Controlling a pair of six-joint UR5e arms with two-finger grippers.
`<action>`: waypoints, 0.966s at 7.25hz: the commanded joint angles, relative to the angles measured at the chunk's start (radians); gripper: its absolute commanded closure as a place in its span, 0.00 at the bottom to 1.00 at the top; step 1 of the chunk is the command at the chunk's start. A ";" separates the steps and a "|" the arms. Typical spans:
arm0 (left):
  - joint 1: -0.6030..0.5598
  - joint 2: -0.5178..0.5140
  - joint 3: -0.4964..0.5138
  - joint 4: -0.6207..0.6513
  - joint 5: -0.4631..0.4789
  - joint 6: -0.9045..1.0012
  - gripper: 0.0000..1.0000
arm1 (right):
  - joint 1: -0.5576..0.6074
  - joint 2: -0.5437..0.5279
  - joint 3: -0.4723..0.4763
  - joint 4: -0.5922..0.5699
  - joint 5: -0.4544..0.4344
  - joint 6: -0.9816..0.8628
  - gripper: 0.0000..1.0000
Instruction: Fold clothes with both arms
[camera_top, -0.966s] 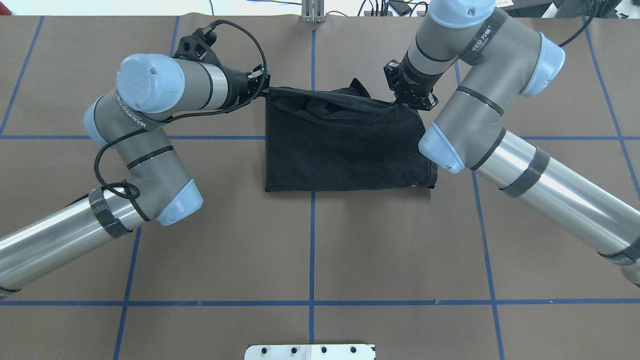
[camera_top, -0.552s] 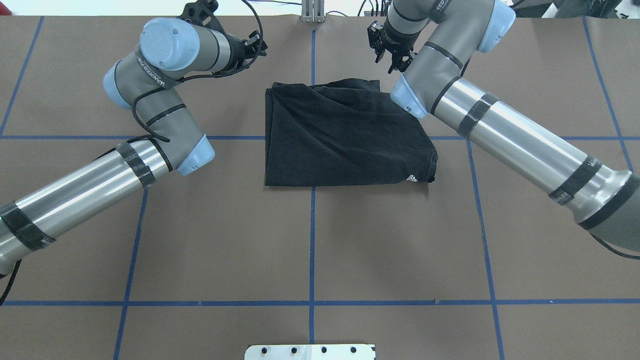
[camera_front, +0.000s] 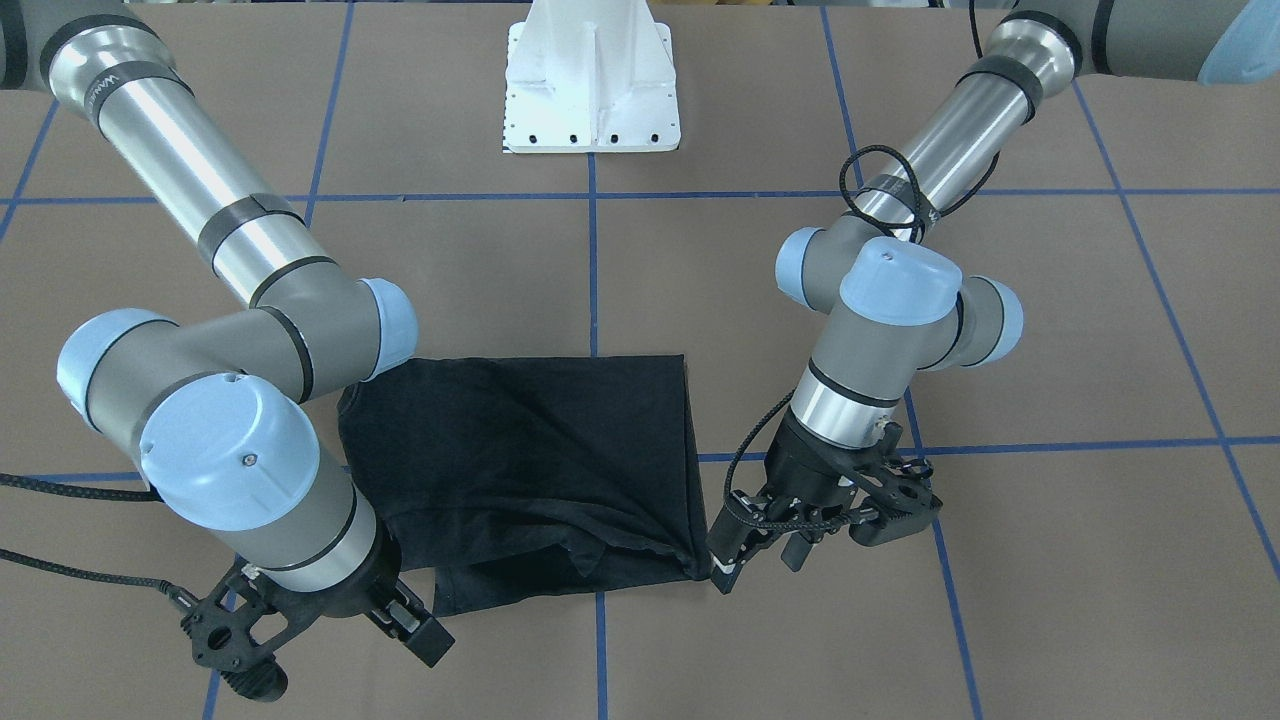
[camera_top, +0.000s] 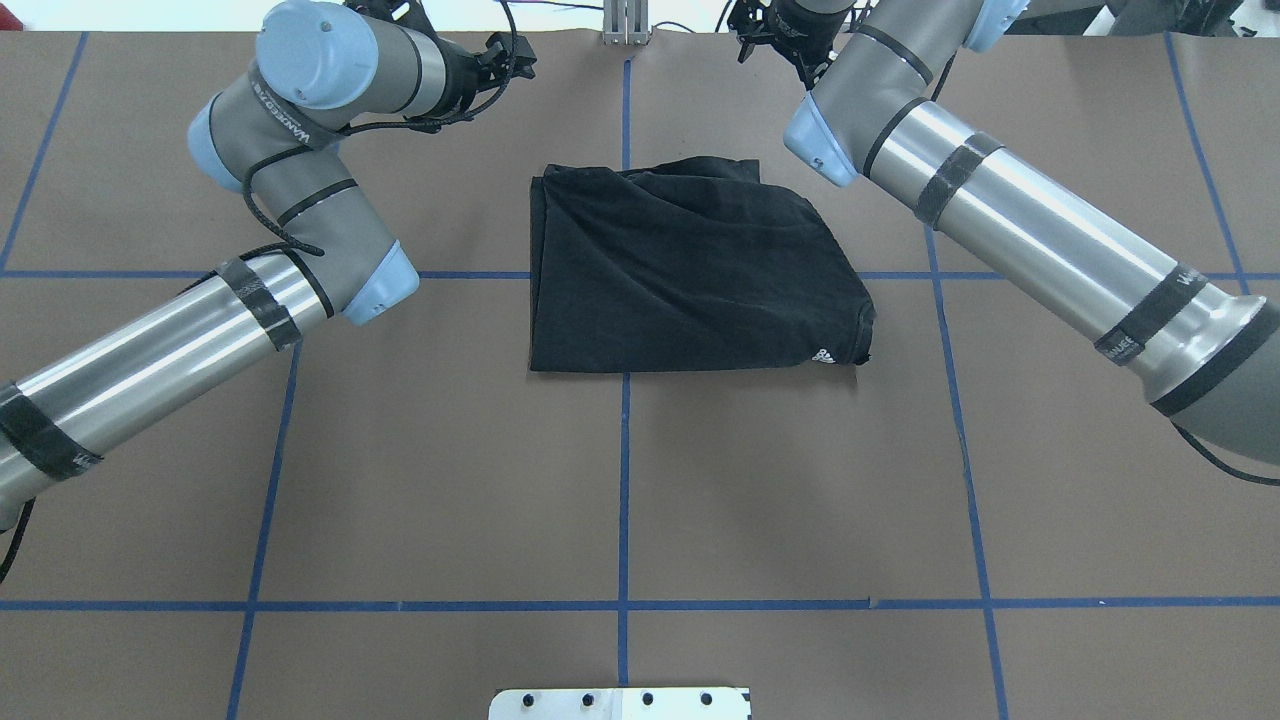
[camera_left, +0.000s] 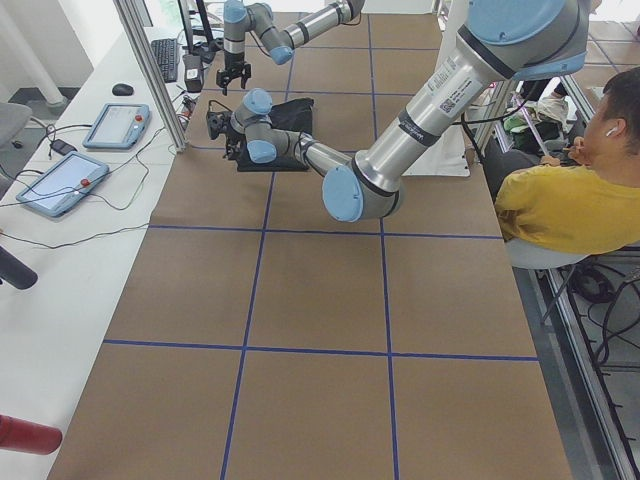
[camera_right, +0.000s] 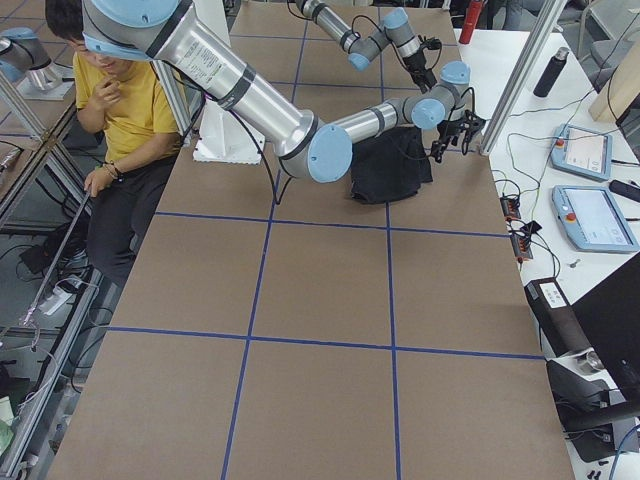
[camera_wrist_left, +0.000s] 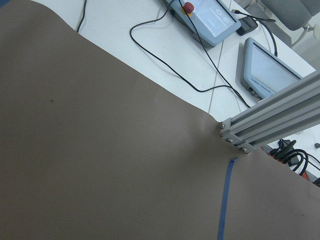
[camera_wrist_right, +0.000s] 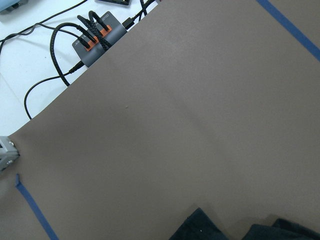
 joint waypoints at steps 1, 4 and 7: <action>-0.033 0.139 -0.147 0.037 -0.087 0.259 0.00 | 0.066 -0.161 0.163 -0.040 0.042 -0.248 0.00; -0.211 0.516 -0.440 0.126 -0.280 0.803 0.00 | 0.196 -0.590 0.619 -0.237 0.094 -0.807 0.00; -0.502 0.762 -0.489 0.152 -0.490 1.258 0.00 | 0.434 -0.838 0.735 -0.285 0.232 -1.198 0.00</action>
